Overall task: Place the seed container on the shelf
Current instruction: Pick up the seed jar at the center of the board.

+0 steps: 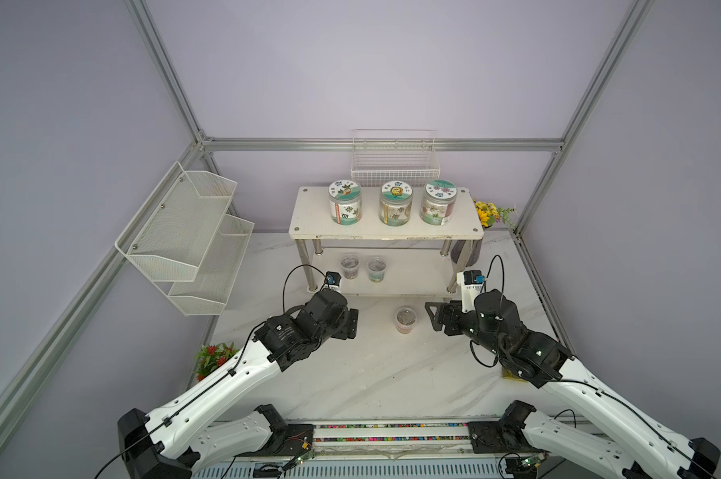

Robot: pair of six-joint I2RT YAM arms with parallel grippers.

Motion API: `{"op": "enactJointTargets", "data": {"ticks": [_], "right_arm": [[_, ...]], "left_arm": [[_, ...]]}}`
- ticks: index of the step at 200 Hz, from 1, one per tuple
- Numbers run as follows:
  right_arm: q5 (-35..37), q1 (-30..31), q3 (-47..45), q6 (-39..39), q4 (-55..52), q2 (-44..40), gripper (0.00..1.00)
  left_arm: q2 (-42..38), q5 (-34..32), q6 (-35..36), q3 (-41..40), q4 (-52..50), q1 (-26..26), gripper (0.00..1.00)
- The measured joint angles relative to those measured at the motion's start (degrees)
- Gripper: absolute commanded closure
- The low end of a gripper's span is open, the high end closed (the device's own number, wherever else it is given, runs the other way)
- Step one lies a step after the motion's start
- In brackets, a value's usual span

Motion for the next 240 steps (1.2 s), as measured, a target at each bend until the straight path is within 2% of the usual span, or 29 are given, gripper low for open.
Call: {"op": "enactJointTargets", "data": {"ticks": [88, 154, 240], "right_arm": [[-5.5, 1.6, -1.6, 8.5, 0.4, 8.7, 0.17], [-6.6, 2.0, 0.3, 10.7, -0.1, 17.0, 0.15], [-4.8, 2.0, 7.8, 10.9, -2.9, 27.9, 0.08]], "left_arm": [[-5.6, -7.1, -1.5, -1.0, -4.3, 0.9, 0.06], [-6.0, -7.9, -2.1, -4.2, -4.9, 2.4, 0.04], [-4.8, -7.8, -2.5, -6.7, -2.6, 4.6, 0.03]]}}
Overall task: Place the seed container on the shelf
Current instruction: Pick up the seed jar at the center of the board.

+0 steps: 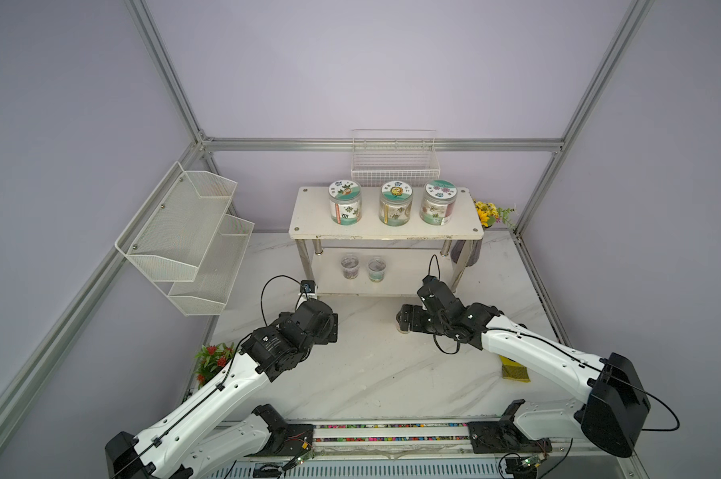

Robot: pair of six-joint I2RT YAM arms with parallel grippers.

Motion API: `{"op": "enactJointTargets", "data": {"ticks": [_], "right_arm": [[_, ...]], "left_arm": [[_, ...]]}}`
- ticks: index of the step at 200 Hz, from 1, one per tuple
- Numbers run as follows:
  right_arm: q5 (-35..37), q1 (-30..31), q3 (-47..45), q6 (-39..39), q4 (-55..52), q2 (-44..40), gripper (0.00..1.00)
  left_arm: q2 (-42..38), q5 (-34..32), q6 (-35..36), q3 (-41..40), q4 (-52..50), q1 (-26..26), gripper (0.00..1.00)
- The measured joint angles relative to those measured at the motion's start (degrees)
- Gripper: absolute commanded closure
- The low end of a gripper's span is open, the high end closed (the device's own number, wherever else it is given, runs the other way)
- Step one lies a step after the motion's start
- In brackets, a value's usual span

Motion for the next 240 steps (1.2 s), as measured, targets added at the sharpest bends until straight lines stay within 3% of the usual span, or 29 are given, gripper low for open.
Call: {"op": "enactJointTargets", "data": {"ticks": [79, 240], "right_arm": [[1.5, 0.0, 3.3, 0.0, -3.3, 4.2, 0.04], [1.1, 0.0, 9.8, -1.9, -7.2, 15.2, 0.03]], "left_arm": [[2.9, 0.4, -0.2, -0.8, 1.9, 1.4, 0.02], [0.2, 1.7, -0.1, -3.7, 2.8, 3.7, 0.01]]}}
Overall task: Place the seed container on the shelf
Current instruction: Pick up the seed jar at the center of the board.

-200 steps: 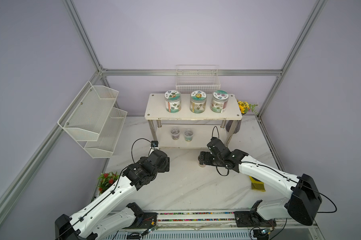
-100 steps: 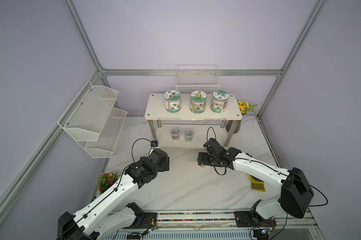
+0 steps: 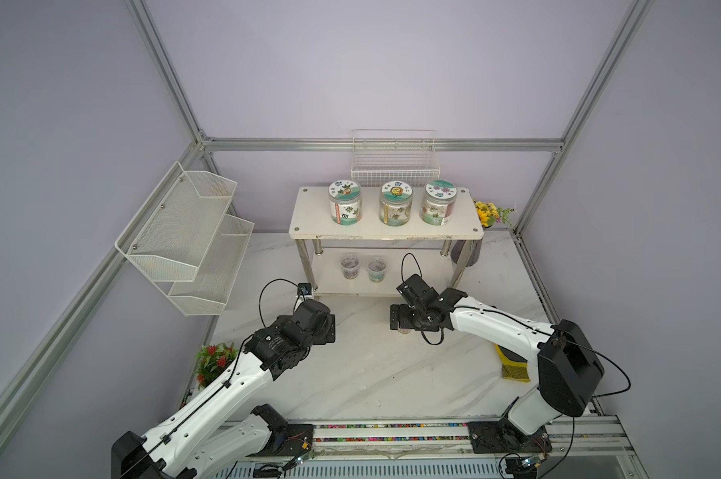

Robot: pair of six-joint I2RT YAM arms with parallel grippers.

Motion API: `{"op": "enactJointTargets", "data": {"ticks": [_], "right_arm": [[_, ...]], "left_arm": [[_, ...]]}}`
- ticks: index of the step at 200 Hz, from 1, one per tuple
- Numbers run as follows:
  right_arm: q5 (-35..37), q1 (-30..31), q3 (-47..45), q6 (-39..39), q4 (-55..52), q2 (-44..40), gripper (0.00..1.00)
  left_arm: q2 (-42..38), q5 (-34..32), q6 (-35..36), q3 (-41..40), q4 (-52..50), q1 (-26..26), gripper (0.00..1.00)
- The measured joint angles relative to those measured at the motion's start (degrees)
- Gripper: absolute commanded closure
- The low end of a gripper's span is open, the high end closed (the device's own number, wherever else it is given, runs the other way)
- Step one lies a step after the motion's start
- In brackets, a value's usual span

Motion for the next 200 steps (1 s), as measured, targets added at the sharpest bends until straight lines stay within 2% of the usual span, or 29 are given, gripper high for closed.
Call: {"op": "enactJointTargets", "data": {"ticks": [200], "right_arm": [[3.5, -0.1, 2.8, -0.6, -1.4, 7.3, 0.05]], "left_arm": [[-2.2, 1.5, 0.9, -1.9, 0.9, 1.8, 0.01]]}}
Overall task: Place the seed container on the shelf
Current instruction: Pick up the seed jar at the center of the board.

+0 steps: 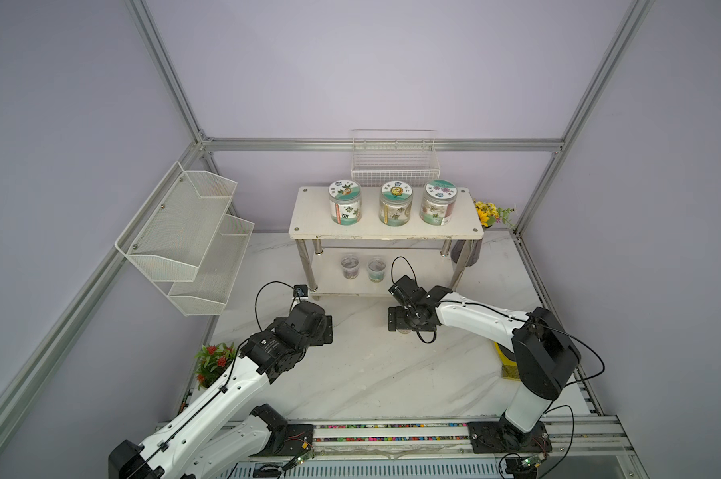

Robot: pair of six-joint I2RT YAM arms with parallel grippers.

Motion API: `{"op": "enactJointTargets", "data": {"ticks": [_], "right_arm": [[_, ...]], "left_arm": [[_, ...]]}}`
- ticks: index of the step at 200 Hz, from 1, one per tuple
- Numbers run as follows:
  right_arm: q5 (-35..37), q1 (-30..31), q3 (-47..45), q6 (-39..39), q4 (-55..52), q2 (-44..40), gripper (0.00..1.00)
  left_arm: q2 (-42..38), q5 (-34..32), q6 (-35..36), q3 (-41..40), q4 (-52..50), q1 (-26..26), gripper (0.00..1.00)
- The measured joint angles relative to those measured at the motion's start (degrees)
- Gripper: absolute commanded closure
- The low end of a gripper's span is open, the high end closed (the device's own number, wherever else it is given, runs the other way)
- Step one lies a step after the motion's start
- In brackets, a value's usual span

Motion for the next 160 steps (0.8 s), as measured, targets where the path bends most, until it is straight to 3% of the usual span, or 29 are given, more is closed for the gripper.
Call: {"op": "enactJointTargets", "data": {"ticks": [160], "right_arm": [[1.4, 0.0, 0.9, -1.2, 0.2, 0.3, 0.10]], "left_arm": [[0.2, 0.4, 0.2, 0.0, 0.1, 0.4, 0.01]]}}
